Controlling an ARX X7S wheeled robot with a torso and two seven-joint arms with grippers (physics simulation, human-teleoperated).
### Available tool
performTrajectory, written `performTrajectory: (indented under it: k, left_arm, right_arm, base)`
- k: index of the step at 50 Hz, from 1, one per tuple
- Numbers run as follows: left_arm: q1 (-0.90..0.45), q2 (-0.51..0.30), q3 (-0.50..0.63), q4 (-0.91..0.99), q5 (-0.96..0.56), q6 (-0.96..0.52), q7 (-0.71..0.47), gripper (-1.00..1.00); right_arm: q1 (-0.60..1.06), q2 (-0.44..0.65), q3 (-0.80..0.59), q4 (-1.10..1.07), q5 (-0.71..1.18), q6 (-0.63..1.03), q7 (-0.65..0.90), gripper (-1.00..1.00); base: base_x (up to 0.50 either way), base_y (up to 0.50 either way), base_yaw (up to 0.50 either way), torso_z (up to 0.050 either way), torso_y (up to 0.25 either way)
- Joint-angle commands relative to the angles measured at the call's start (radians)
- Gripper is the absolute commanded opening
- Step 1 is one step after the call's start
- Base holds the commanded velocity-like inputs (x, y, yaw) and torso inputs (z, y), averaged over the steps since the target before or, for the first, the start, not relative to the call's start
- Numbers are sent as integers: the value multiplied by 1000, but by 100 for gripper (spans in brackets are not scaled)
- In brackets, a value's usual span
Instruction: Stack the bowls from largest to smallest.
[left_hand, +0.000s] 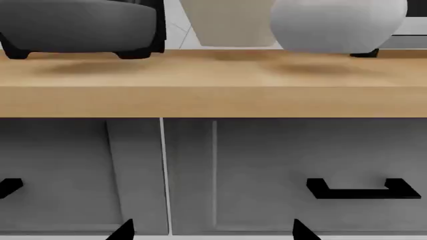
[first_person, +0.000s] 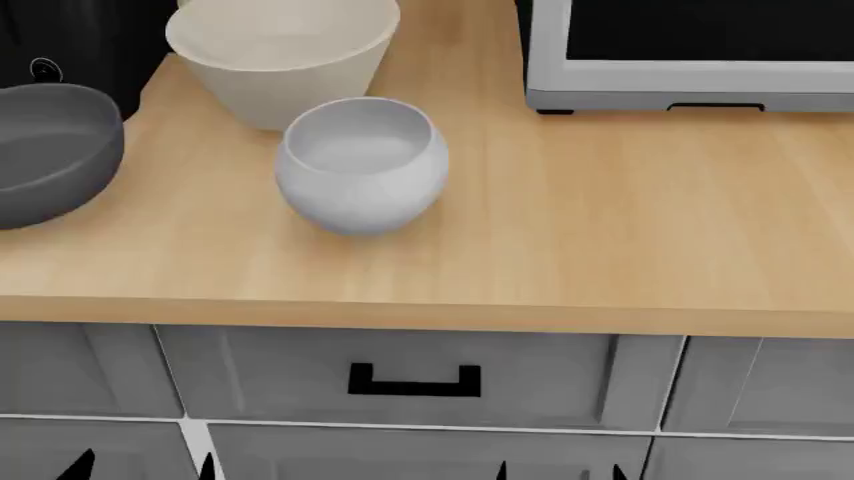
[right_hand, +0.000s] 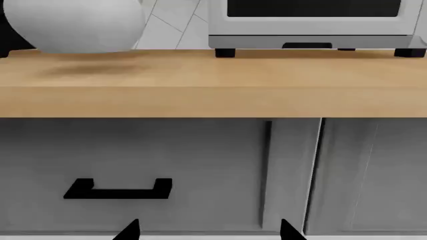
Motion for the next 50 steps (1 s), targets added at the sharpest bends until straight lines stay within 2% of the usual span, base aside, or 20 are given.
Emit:
performTrajectory:
  k: [1, 4, 11, 19, 23, 24, 26, 29, 32, 33, 50]
  left_arm:
    - [0, -10, 11, 0, -10, 0, -11, 100]
    - [-10, -24, 18, -68, -25, 62, -12, 100]
    - [2, -41, 42, -24, -47, 37, -33, 100]
    - [-14, -51, 54, -75, -52, 74, -65, 100]
    - [-12, -58, 67, -51, -44, 64, -81, 100]
    - [-14, -53, 56, -25, -94, 5, -70, 100]
    - [-7, -58, 57, 9, -86, -15, -89, 100]
    - [6, -65, 59, 42, -109, 10, -79, 100]
    - [12, -81, 85, 16, -58, 79, -86, 100]
    - [19, -85, 88, 17, -87, 98, -60, 100]
    - [21, -106, 113, 43, -114, 87, -74, 100]
  right_arm:
    - [0, 9, -13, 0, 9, 0, 13, 100]
    - [2, 20, -27, 12, 18, -8, 29, 100]
    - [-1, 38, -48, 11, 29, -7, 58, 100]
    - [4, 51, -72, 14, 44, -5, 76, 100]
    - [3, 57, -81, 10, 49, -3, 85, 100]
    - [4, 59, -82, 13, 52, -7, 86, 100]
    - [4, 61, -86, 5, 55, 0, 90, 100]
    - [3, 65, -91, 0, 61, -1, 95, 100]
    - [3, 69, -96, 0, 64, -3, 100, 100]
    - [3, 70, -98, -1, 66, -5, 101, 100]
    - [3, 89, -124, -26, 77, 17, 130, 100]
  base:
    - [0, 0, 0, 0, 0]
    - [0, 0, 0, 0, 0]
    - [0, 0, 0, 0, 0]
    - [0, 0, 0, 0, 0]
    - [0, 0, 0, 0, 0]
    - [0, 0, 0, 0, 0]
    - [0, 0, 0, 0, 0]
    - [0, 0, 0, 0, 0]
    - [0, 0, 0, 0, 0]
    - [0, 0, 0, 30, 0]
    - [0, 0, 0, 50, 0]
